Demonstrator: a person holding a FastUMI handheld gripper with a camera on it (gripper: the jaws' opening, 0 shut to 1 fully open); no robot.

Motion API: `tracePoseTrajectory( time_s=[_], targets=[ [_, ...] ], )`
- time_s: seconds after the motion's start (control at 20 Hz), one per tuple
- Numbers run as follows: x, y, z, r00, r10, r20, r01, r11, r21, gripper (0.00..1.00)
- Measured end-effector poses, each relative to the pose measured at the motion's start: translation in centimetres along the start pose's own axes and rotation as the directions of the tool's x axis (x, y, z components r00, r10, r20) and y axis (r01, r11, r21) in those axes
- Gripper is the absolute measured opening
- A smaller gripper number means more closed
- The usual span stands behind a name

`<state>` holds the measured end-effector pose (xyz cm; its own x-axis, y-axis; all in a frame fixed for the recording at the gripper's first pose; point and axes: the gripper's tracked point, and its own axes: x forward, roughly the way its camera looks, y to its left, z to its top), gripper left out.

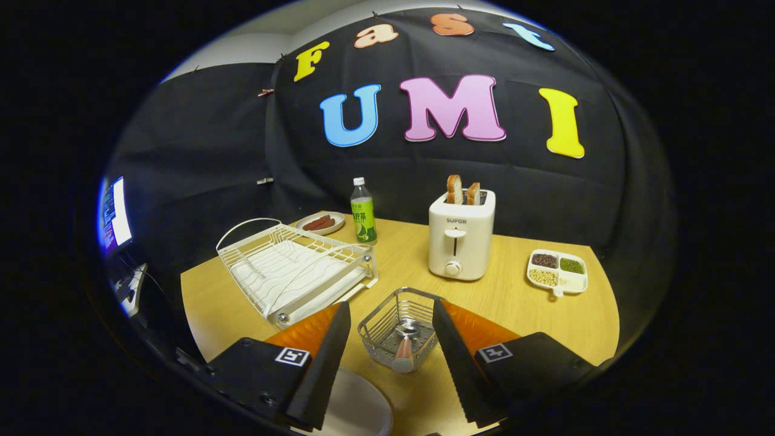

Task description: Take the plate from the dish rack, then take the spoon from the basket and place it into the plate.

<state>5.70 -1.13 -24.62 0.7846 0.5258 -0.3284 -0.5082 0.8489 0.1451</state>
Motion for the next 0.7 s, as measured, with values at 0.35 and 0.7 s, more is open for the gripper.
tracePoseTrajectory(
  time_s=[0.35, 0.7],
  targets=[
    [2.8, -1.1, -1.4, 1.000, -0.018, -0.002, 0.018, 1.000, -0.021, 0.65],
    [3.6, -1.1, -2.1, 0.999, -0.038, -0.017, 0.036, 0.996, -0.078, 0.25]
  ],
)
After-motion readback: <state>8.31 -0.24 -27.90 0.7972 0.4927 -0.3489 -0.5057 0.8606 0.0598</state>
